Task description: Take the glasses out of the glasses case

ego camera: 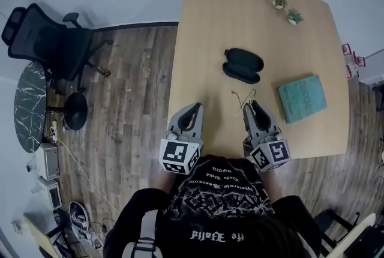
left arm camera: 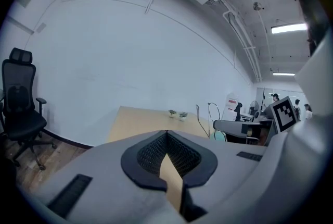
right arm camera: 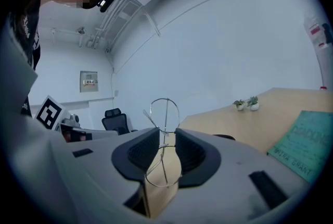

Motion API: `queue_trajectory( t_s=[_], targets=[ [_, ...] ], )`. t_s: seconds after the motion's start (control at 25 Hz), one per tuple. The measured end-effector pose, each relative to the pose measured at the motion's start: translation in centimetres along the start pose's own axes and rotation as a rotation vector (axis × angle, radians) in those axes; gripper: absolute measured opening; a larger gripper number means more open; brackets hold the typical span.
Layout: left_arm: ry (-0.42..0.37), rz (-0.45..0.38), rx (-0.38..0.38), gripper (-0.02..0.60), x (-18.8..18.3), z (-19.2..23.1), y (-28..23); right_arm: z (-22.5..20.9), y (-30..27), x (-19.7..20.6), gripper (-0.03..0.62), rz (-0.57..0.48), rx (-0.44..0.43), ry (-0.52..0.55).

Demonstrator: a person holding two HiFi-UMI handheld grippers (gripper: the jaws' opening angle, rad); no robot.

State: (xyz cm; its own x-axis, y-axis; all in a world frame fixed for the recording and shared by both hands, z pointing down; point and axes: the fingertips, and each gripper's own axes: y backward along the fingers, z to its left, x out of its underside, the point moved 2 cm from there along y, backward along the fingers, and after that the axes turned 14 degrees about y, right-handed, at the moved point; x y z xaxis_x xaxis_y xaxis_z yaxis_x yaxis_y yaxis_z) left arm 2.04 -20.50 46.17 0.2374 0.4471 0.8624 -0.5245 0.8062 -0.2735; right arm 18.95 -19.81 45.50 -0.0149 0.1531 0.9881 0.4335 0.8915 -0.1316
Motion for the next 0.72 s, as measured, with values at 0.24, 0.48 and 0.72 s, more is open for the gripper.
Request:
queue_trajectory(
  t_s=[0.24,0.48,0.72],
  targets=[
    [0.005,0.034,0.082,0.003,0.9,-1.5,1.3,1.7,0.8,0.2,0.101,-0.039,-0.002,-0.004],
    [0.010,0.039,0.106,0.003,1.2,-2.5,1.6,3.1,1.7,1.1,0.101,-0.015,-0.008,-0.011],
    [0.009,0.037,0.111,0.003,1.5,-2.4,2.0,3.5,2.2,1.4,0.101,-0.001,-0.006,0.005]
  ],
)
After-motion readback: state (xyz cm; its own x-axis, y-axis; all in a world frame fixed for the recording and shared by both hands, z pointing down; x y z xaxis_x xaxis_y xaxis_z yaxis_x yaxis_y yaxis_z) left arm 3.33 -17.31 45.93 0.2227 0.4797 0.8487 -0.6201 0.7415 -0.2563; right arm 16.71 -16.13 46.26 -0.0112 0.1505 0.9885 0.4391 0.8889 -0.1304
